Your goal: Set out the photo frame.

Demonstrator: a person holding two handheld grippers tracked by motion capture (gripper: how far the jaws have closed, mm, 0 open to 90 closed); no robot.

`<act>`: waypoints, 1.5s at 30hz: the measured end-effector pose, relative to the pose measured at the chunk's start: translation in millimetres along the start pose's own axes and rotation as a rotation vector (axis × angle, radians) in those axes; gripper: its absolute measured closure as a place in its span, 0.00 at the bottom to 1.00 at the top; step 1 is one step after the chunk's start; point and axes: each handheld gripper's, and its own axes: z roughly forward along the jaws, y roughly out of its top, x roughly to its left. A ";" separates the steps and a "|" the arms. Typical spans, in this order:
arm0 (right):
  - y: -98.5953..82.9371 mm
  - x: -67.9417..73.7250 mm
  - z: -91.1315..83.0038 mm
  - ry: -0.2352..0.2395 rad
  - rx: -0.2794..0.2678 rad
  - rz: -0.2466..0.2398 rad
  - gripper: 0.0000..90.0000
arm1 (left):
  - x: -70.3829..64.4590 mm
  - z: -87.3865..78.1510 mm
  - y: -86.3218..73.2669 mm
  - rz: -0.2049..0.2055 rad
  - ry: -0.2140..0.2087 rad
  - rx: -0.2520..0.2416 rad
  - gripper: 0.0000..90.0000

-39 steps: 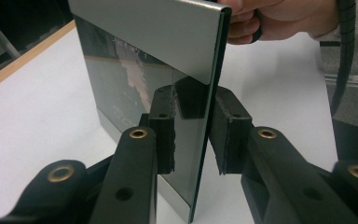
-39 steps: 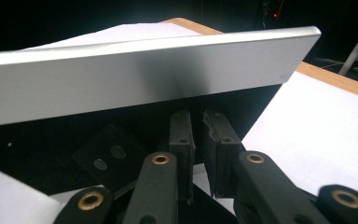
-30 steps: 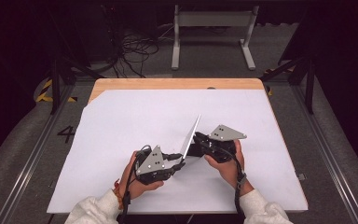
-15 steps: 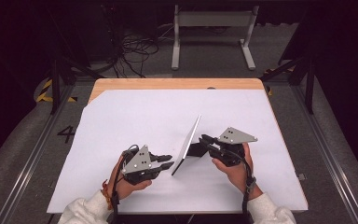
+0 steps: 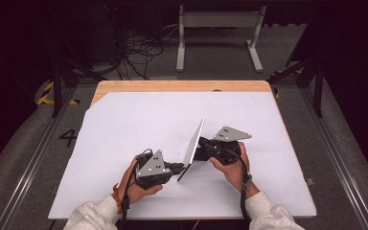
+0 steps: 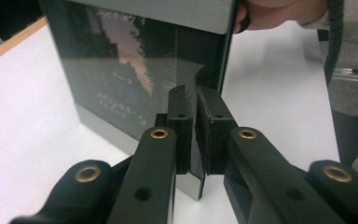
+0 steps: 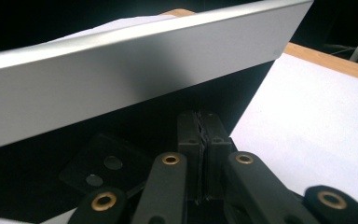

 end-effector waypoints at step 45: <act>-9.7 17.0 -36.2 0.013 0.025 -0.091 0.91 | -15.9 20.6 -1.3 0.078 -0.073 0.072 0.92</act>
